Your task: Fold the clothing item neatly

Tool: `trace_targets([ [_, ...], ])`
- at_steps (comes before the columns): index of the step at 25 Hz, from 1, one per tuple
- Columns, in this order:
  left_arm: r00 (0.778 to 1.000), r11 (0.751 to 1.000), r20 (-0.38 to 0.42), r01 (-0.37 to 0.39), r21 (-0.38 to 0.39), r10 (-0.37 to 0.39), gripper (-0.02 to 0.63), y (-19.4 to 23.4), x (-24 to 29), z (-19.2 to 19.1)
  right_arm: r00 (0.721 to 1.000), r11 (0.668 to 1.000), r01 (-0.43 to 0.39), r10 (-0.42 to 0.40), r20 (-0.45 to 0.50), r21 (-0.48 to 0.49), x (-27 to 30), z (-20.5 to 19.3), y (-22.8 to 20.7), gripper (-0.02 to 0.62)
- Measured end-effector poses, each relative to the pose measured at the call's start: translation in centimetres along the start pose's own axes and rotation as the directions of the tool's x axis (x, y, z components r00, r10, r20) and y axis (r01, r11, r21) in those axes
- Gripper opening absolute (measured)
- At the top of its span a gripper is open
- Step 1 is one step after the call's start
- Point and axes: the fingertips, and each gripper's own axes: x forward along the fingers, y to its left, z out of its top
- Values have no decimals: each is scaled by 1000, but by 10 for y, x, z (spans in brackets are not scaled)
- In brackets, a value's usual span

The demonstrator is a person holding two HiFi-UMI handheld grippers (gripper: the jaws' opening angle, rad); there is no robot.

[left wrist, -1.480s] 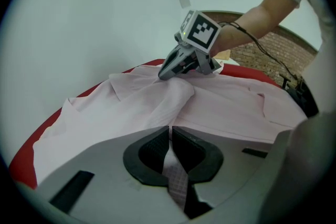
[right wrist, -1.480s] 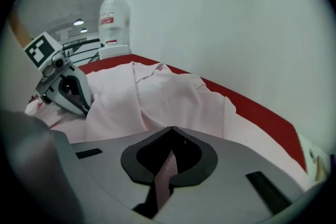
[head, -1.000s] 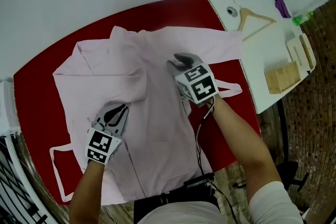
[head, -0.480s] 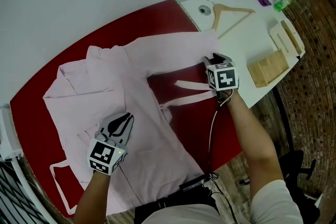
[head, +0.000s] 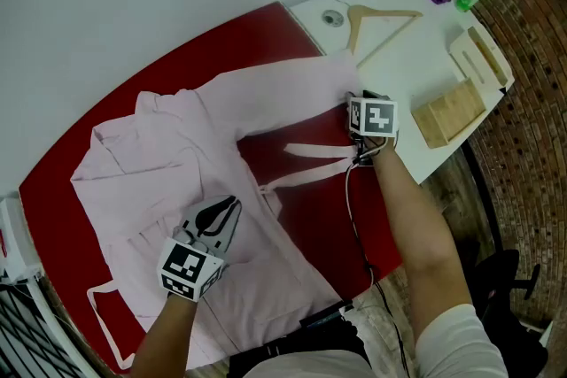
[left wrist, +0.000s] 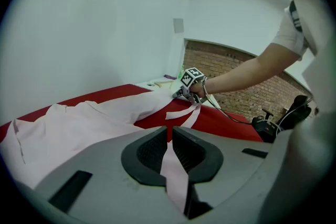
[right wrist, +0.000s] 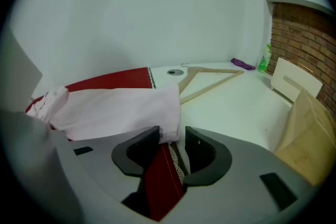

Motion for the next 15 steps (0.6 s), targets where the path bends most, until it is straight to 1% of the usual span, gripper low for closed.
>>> trace_targets([
  [3,1000,1000,0,10,-13,-10,11,-4,4,0,1000,997,24,-25,12,79,-1,0,-5,138],
  [4,1000,1000,0,13,-18,-13,11,-6,4,-1,999,994,30,-32,14,101,-2,0,-7,110],
  [5,1000,1000,0,16,-23,-16,11,-7,5,-1,999,992,32,-35,18,120,-3,0,-8,69],
  [6,1000,999,1,18,-28,-18,11,-8,5,-1,999,991,28,-31,21,134,-3,0,-9,64],
  [9,1000,999,5,16,-43,-15,11,-6,3,-2,999,984,-38,36,18,173,-4,-2,-3,39],
  [11,1000,999,10,13,-53,-12,11,-5,2,-1,996,977,-84,80,29,198,-6,-1,2,35],
  [13,1000,998,19,10,-61,-9,11,-5,0,1,993,975,-113,103,61,191,-13,7,6,34],
  [15,1000,998,29,6,-69,-4,11,-3,-2,4,987,979,-138,123,102,150,-23,19,13,34],
])
